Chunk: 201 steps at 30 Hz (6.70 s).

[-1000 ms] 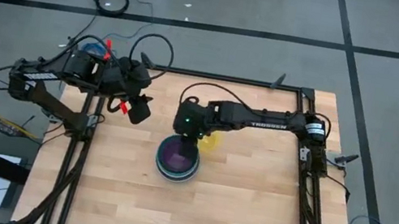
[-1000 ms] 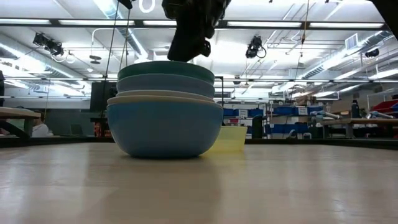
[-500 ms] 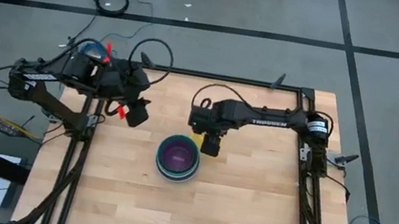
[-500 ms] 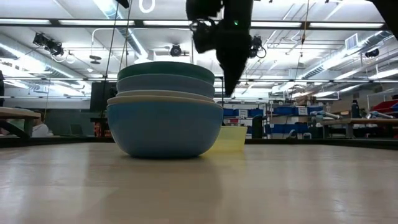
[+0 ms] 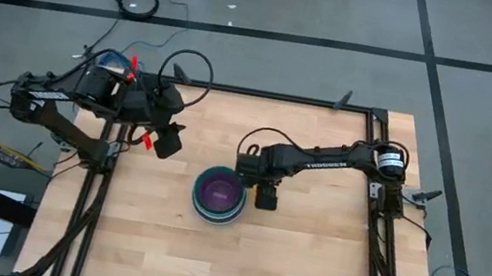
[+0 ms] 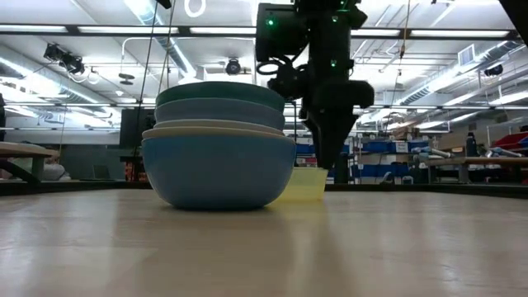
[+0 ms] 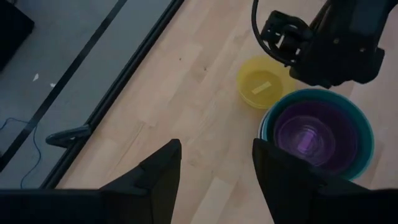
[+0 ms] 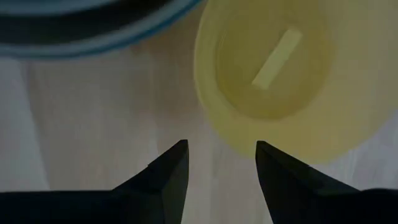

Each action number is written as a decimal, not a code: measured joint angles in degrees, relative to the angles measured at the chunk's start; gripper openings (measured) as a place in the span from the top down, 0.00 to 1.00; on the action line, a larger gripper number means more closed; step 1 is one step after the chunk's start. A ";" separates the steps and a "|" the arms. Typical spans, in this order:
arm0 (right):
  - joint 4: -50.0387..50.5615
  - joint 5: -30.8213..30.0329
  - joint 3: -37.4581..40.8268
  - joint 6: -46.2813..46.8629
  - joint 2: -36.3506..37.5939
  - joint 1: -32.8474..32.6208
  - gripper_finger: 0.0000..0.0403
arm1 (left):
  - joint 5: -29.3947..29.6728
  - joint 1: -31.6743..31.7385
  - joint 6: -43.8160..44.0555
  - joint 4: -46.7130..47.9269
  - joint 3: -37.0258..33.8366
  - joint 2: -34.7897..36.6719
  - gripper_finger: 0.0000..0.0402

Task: Nest bowls inside each other
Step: Stack the yellow bowl on top of the purple bowl, then return to Home Position

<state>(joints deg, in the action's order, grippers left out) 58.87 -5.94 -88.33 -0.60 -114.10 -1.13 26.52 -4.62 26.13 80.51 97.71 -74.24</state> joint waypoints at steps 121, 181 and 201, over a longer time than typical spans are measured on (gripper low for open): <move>-5.38 4.07 -24.29 -6.36 -4.35 -10.84 0.95 | 1.49 0.00 2.67 0.68 0.00 0.02 0.48; -67.17 -14.16 66.43 1.53 82.50 -2.79 1.00 | 12.78 -15.28 -10.35 -57.71 -57.08 47.17 0.48; -87.50 -6.93 75.75 0.71 62.37 1.28 1.00 | 10.43 -14.85 -20.55 -93.91 -85.46 43.36 0.48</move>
<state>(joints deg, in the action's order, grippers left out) -28.63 -12.87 -12.58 0.10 -51.74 0.15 36.95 -19.47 5.58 -13.40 12.25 -30.88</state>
